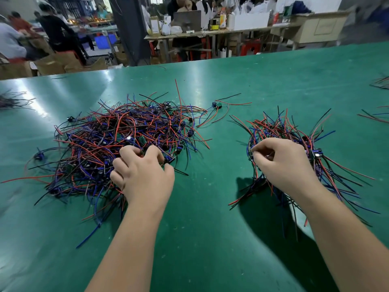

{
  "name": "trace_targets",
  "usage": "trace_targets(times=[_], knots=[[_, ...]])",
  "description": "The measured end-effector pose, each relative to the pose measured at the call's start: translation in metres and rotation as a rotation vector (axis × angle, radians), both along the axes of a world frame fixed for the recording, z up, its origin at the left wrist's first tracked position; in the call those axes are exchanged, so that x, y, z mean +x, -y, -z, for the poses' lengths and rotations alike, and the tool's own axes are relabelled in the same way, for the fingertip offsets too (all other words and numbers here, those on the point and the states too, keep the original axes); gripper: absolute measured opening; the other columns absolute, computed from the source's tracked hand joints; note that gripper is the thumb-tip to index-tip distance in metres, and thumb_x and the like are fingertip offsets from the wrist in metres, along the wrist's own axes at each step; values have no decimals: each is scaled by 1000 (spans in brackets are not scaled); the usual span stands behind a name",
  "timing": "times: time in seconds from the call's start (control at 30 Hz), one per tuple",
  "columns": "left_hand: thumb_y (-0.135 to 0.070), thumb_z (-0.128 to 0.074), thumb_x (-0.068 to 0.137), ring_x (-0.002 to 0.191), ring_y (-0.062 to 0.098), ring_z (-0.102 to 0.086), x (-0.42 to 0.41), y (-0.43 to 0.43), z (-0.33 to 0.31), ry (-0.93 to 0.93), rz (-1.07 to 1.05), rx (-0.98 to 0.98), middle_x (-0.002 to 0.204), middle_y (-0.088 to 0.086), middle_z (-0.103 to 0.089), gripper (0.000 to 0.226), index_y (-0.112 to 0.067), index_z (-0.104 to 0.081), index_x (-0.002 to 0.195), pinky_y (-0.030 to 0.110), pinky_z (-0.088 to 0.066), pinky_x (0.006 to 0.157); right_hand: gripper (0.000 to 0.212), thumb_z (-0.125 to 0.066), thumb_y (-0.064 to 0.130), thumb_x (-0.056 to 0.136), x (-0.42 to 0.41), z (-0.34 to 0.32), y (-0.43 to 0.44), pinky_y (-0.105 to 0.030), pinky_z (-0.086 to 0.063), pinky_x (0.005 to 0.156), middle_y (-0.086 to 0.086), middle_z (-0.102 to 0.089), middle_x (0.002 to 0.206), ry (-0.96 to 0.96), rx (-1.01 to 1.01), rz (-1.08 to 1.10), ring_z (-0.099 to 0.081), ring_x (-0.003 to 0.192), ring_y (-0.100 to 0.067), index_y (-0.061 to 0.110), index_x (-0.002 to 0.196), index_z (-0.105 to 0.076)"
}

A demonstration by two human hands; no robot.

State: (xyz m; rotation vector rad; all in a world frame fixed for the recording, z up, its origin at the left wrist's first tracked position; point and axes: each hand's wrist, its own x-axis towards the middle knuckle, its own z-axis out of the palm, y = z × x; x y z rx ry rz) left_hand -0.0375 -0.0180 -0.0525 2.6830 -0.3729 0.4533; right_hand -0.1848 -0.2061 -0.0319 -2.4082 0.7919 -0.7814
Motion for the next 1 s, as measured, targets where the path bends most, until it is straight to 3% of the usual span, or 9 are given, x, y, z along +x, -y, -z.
trace_targets(times=[0.17, 0.27, 0.37, 0.43, 0.5, 0.63, 0.77, 0.9, 1.0], knots=[[-37, -52, 90, 110, 28, -45, 8, 2, 5, -94, 80, 43, 112, 0, -59, 22, -28, -64, 106, 41, -27, 90, 12, -63, 11, 82, 1, -1, -2, 2, -34, 63, 19, -61, 69, 13, 38, -23, -54, 67, 10, 18, 82, -72], [-28, -60, 88, 106, 23, -55, 5, 6, -2, -176, 267, -365, 104, -4, -65, 16, -25, -67, 102, 38, -40, 94, 11, -64, 12, 82, 2, 0, -4, -2, -38, 59, 16, -63, 65, 52, 119, -58, -55, 57, 4, 19, 80, -72], [-19, -67, 84, 96, 13, -57, -14, 12, -15, -24, 522, -659, 93, -13, -63, 12, -24, -68, 95, 29, -45, 88, 11, -60, 11, 88, 8, 0, -10, -14, -45, 54, 3, -69, 66, 194, 507, -132, -59, 54, -7, 11, 87, -71], [-17, -67, 80, 94, 7, -55, -34, 17, -21, 110, 758, -649, 92, -16, -61, 14, -22, -69, 93, 25, -43, 85, 21, -54, 24, 95, 12, -4, -17, -16, -44, 51, -3, -71, 72, 310, 904, -243, -61, 56, -12, 8, 100, -66], [-17, -69, 76, 96, 3, -55, -54, 24, -19, 143, 979, -577, 94, -10, -65, 14, -16, -70, 89, 23, -41, 87, 38, -53, 41, 87, 13, -6, -22, -19, -44, 54, -8, -71, 80, 408, 1186, -374, -63, 60, -14, 9, 105, -63], [-22, -71, 74, 90, 14, -58, -72, 32, -7, 57, 1195, -439, 88, -5, -67, 8, -15, -70, 79, 24, -42, 87, 24, -62, 19, 74, 9, -7, -22, -20, -47, 58, -9, -72, 81, 523, 1201, -460, -64, 62, -14, 8, 95, -67], [-47, -45, 85, 73, 12, -59, -67, 33, 0, -324, 1042, -474, 73, -2, -66, 39, -21, -59, 59, 31, -46, 74, 18, -60, 13, 74, 5, -11, -18, -14, -50, 55, -6, -74, 83, 582, 1231, -512, -63, 57, -6, 17, 82, -76], [-46, -34, 95, 69, 8, -62, -60, 40, -1, -787, 780, -790, 86, -4, -73, 42, -19, -65, 101, 18, -45, 60, 17, -67, 17, 69, 0, -14, -21, -16, -52, 56, -5, -74, 81, 549, 1284, -664, -62, 55, -5, 19, 82, -77], [-33, -29, 103, 68, 8, -65, -57, 42, -7, -1044, 741, -1107, 80, -5, -72, 38, -12, -59, 116, 23, -46, 66, 17, -70, 16, 68, -2, -12, -27, -16, -54, 59, -6, -74, 80, 462, 1299, -847, -66, 61, -8, 17, 84, -77]])
